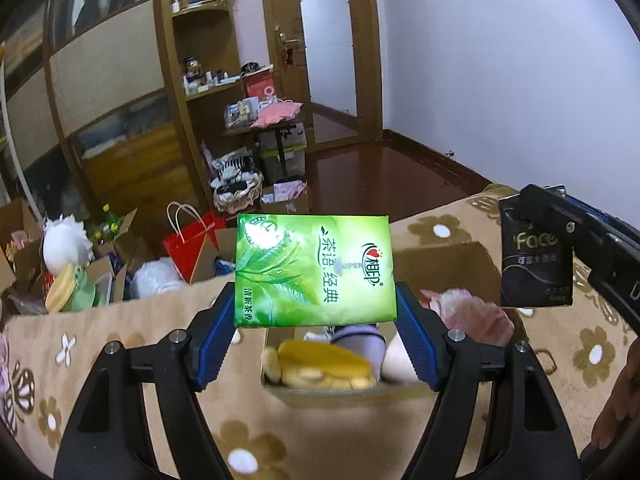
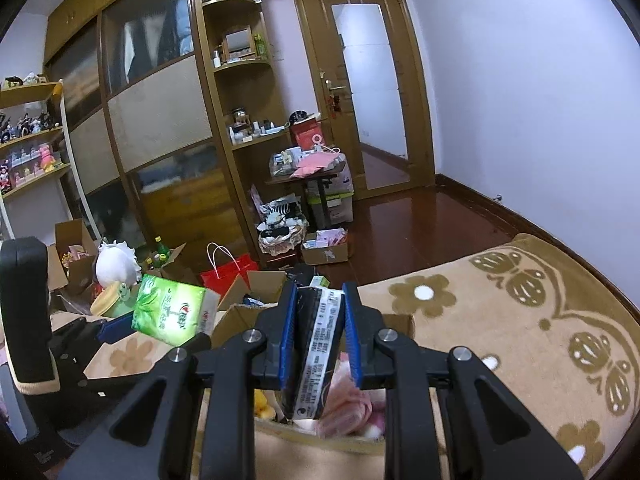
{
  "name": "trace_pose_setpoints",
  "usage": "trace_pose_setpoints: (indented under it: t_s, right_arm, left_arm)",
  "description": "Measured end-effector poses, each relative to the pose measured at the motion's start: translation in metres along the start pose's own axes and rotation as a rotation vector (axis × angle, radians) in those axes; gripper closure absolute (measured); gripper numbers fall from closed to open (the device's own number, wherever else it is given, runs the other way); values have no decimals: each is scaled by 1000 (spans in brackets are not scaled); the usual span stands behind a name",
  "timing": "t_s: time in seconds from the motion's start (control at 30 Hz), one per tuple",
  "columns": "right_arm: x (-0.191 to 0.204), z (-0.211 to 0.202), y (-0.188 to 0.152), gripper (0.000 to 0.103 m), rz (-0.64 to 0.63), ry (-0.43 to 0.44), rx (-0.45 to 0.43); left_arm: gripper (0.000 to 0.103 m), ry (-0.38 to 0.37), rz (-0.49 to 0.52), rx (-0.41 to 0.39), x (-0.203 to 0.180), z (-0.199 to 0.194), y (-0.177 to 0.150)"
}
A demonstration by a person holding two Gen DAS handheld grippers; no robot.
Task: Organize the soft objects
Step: 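Carry both tissue packs over the box and open both tools to drop them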
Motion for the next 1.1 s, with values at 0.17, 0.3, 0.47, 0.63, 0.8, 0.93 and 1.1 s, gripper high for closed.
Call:
trace_pose_setpoints:
  t_s: [0.17, 0.3, 0.47, 0.63, 0.8, 0.93, 1.1]
  right_arm:
    - [-1, 22, -1, 80, 1, 14, 39]
    - [-4, 41, -10, 79, 14, 20, 87]
    - [-15, 57, -28, 79, 103, 59, 133]
    - [-24, 66, -40, 77, 138, 73, 173]
    - [-27, 61, -41, 75, 172, 94, 170]
    - [-27, 51, -31, 50, 160, 90, 157]
    - [-27, 28, -21, 25, 158, 65, 146]
  left_arm:
    - [28, -21, 12, 29, -5, 21, 0]
    - [28, -28, 28, 60, -11, 36, -10]
    - [28, -27, 38, 55, -14, 44, -15]
    - [19, -26, 13, 67, -11, 49, -15]
    - [13, -21, -21, 86, 0, 44, -15]
    - [2, 27, -27, 82, 8, 32, -14]
    - [2, 48, -52, 74, 22, 9, -11]
Point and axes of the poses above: each gripper's, at about its wrist camera, not at the fingertips, and z roughly the way its jaws point, x to its left, y to its top, the point moved 3 cm from there along z, roughly the way its jaws point, and after that the axes turned 7 degrees about -z, right-handed, at the moved point
